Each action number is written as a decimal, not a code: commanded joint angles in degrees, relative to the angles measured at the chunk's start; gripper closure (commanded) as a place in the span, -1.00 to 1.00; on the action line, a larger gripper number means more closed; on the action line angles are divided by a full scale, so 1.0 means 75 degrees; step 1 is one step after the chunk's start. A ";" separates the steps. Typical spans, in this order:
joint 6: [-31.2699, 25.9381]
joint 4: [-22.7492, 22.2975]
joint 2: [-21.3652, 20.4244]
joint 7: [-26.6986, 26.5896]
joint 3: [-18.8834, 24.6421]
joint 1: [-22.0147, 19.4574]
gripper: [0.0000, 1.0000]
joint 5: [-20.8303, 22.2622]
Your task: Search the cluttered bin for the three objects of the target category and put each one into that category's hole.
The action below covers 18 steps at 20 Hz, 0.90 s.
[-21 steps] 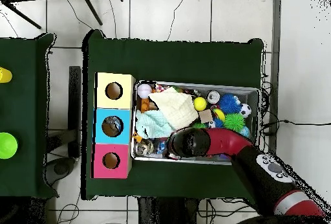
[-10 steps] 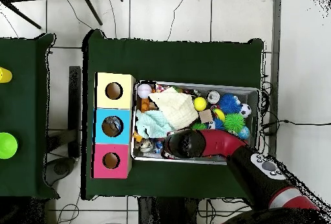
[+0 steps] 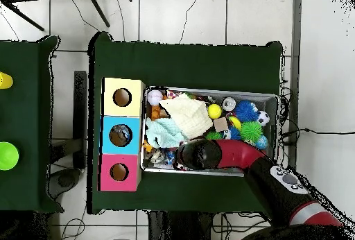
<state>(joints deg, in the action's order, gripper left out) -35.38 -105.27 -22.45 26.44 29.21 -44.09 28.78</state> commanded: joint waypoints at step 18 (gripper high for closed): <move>0.1570 -0.0371 -0.0208 0.0825 0.1056 -0.0840 -1.00 -0.0029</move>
<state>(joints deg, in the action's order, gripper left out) -29.12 -108.87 -23.00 26.44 31.97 -49.76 27.16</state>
